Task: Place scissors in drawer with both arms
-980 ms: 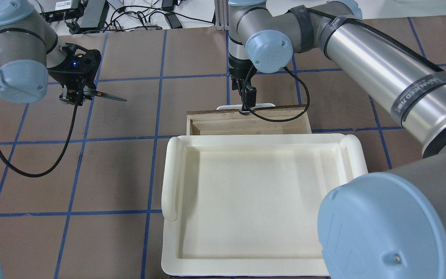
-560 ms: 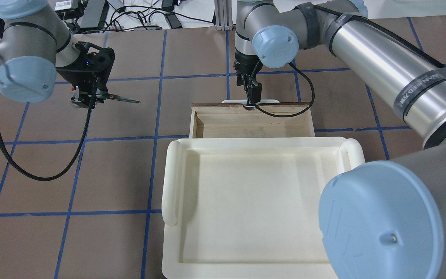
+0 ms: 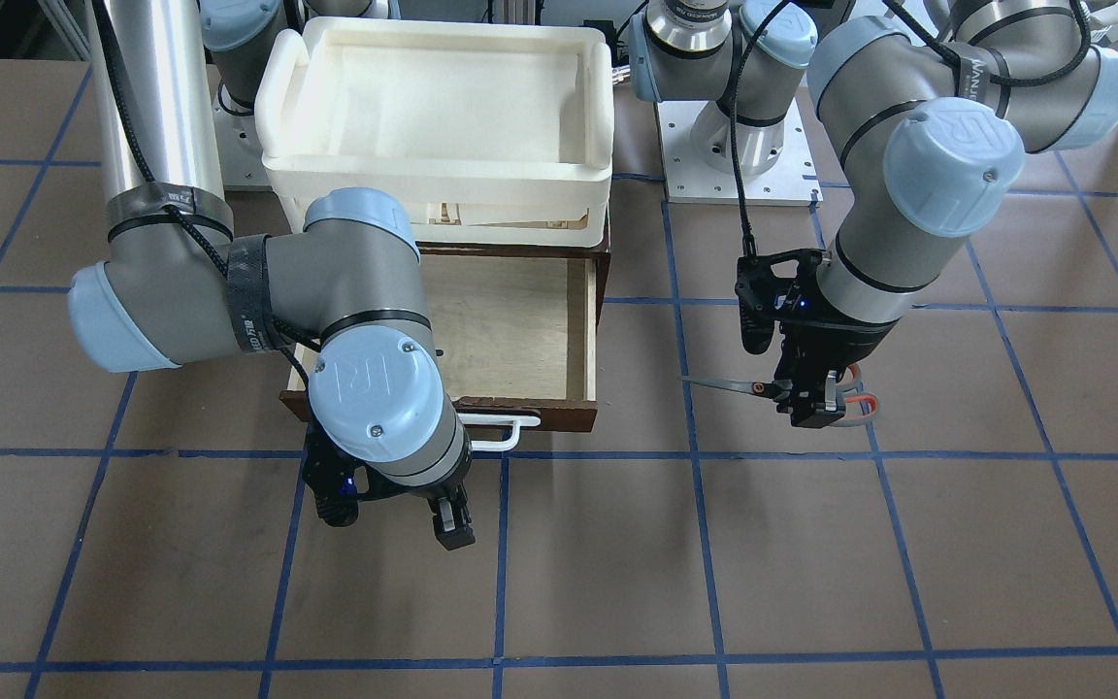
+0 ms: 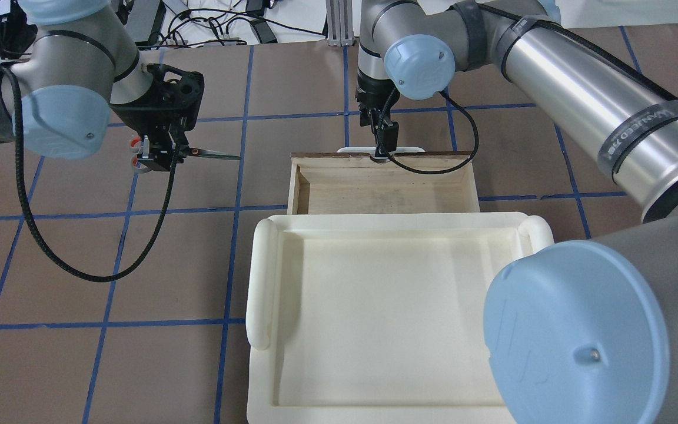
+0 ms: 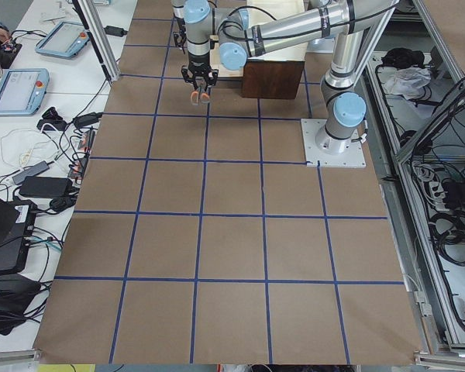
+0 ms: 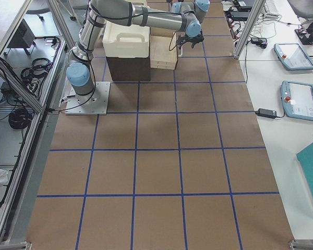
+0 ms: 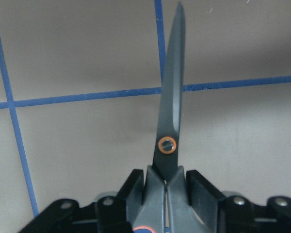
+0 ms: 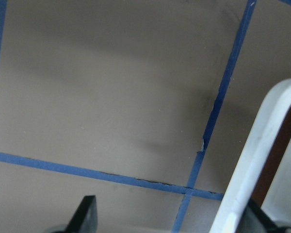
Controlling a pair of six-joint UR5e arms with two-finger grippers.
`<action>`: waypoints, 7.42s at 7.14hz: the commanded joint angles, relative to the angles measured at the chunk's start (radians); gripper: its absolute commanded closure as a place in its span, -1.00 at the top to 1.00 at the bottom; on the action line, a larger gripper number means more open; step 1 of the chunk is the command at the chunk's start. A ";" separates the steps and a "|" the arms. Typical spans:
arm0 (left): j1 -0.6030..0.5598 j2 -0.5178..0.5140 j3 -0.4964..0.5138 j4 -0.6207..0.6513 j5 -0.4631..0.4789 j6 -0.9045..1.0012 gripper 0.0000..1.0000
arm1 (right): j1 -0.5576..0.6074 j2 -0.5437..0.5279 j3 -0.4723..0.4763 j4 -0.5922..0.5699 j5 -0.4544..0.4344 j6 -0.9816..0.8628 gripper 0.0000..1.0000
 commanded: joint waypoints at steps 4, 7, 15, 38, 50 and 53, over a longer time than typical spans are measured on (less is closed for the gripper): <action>-0.005 0.000 0.000 -0.006 0.002 -0.009 -1.00 | 0.000 0.009 -0.010 0.001 0.001 -0.005 1.00; -0.009 0.006 0.000 -0.007 0.002 -0.012 -1.00 | 0.000 -0.078 -0.009 0.038 0.001 -0.005 1.00; -0.316 0.005 0.083 -0.110 0.045 -0.472 -1.00 | -0.191 -0.371 0.081 0.053 -0.143 -1.114 1.00; -0.561 -0.202 0.110 -0.001 -0.017 -0.582 -1.00 | -0.268 -0.478 0.112 0.160 -0.125 -1.440 1.00; -0.574 -0.218 0.094 0.026 -0.079 -0.579 0.29 | -0.256 -0.495 0.155 0.165 -0.086 -1.440 1.00; -0.574 -0.203 0.098 0.063 -0.077 -0.586 0.38 | -0.256 -0.498 0.163 0.165 -0.100 -1.440 1.00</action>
